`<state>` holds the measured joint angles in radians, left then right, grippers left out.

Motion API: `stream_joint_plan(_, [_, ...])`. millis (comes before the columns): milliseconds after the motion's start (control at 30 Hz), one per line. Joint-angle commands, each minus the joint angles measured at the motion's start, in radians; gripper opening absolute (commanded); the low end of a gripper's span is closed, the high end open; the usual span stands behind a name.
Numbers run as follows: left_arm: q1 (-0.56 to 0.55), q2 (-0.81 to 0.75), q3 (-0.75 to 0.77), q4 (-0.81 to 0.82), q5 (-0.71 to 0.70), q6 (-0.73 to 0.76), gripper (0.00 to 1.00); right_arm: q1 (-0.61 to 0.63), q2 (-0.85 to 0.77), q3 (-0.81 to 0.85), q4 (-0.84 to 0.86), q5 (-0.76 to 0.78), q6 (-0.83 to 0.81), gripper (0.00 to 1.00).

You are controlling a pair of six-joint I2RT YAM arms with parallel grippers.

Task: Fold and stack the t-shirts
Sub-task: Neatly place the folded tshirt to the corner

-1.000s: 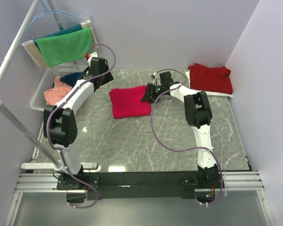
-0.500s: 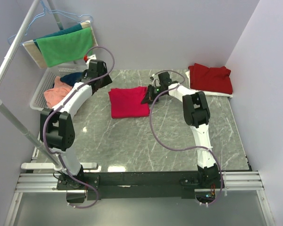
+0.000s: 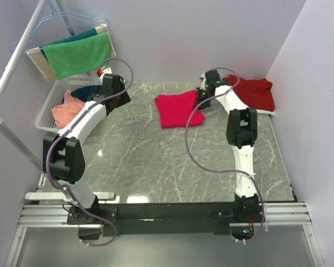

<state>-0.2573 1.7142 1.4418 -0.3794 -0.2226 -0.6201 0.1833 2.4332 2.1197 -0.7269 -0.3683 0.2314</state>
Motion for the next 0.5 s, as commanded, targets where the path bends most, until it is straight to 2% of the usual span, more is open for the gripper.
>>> stream_joint_plan(0, [0.003,-0.050,0.000,0.013,0.011,0.017,0.53,-0.064,-0.095,0.081,-0.083,0.204,-0.086,0.00])
stream_joint_plan(267, [0.003,-0.038,0.006,0.002,0.020,0.022,0.53,-0.131,-0.111,0.164,-0.094,0.477,-0.147,0.00])
stream_joint_plan(467, [0.003,-0.012,0.017,-0.007,0.026,0.025,0.53,-0.159,-0.148,0.201,-0.023,0.650,-0.153,0.00])
